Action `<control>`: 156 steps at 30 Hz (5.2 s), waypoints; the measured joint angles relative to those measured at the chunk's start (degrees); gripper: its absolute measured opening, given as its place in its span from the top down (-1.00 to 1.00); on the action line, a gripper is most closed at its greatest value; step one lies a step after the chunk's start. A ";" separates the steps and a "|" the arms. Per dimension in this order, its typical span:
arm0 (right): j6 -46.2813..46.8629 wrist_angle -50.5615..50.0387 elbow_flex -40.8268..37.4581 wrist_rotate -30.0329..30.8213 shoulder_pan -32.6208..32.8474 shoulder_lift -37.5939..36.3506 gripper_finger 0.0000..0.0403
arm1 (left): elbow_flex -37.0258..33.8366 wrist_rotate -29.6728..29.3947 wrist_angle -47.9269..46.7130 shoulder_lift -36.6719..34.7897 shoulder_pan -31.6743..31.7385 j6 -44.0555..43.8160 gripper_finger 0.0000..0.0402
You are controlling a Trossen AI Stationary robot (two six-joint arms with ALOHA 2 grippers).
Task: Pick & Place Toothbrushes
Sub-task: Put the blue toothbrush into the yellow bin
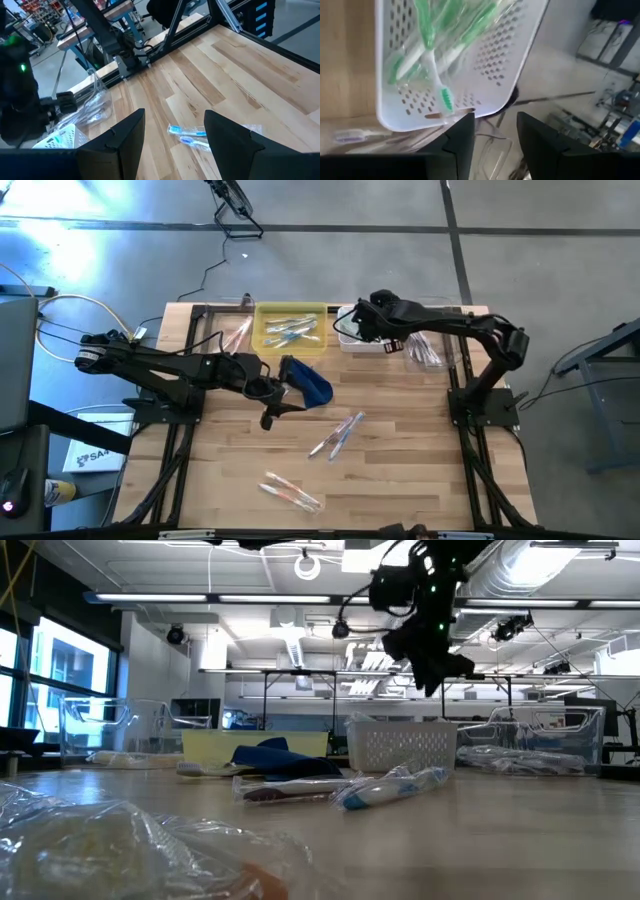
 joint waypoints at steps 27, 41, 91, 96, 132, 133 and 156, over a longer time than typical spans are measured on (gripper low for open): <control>18.29 -0.43 0.00 -49.11 13.25 -14.35 0.61 | 0.00 0.25 0.80 0.00 0.00 -17.30 0.01; 25.98 -0.97 0.00 -50.90 19.26 -14.35 0.61 | 0.00 0.08 0.15 0.00 0.00 -22.99 0.01; 36.06 3.52 -6.80 -38.38 27.01 -13.83 0.32 | 0.00 -0.06 0.46 0.00 0.00 -23.58 0.01; 36.02 6.27 -7.59 -39.21 27.60 -13.83 -0.02 | 0.00 -0.03 0.46 0.00 0.00 -23.58 0.01; 34.46 37.22 -30.75 -41.96 29.64 -9.62 0.00 | 0.00 -1.48 0.52 0.00 0.00 -24.04 0.01; 34.46 37.30 -30.73 -41.75 29.89 -8.39 0.00 | 0.00 -1.48 0.51 0.00 0.00 -24.04 0.01; 30.26 42.92 -30.69 -40.26 30.22 -0.07 0.00 | 0.00 -1.64 0.03 0.00 -0.01 -24.04 0.01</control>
